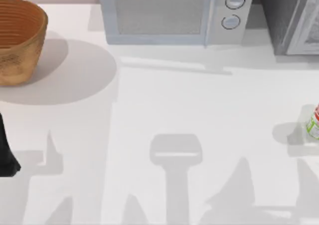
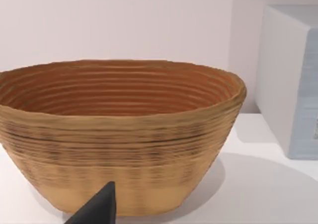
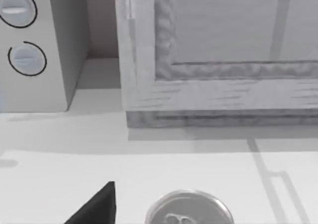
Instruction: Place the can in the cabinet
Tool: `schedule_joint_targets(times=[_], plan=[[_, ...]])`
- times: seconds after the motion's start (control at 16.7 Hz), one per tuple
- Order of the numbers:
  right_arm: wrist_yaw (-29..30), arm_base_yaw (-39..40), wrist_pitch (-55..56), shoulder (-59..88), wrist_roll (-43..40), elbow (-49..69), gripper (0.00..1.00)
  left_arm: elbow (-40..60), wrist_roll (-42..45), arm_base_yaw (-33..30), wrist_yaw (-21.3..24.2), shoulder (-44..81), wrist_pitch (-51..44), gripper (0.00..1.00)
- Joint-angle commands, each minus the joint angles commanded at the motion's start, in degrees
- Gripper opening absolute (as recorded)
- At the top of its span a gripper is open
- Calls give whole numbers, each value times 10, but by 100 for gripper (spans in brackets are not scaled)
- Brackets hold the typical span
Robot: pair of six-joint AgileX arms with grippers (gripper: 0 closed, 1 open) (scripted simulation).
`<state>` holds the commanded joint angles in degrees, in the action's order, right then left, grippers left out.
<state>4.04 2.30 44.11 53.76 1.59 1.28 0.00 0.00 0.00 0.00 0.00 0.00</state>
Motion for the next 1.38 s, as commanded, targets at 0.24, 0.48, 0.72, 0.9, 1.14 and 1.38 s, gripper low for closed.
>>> schedule_joint_targets(times=[0.24,0.48,0.72,0.9,1.14,1.38], plan=[[12,13,179,210,3,0,100,0,0,0,0,0,0,100],[22,26,340,400,6,-1,100,0,0,0,0,0,0,100],[30,35,453,536,9,1,100,0,0,0,0,0,0,100],[33,38,493,583,11,2,100,0,0,0,0,0,0,100],[33,38,497,587,11,2,100,0,0,0,0,0,0,100],[29,33,489,599,10,21,100,0,0,0,0,0,0,100]])
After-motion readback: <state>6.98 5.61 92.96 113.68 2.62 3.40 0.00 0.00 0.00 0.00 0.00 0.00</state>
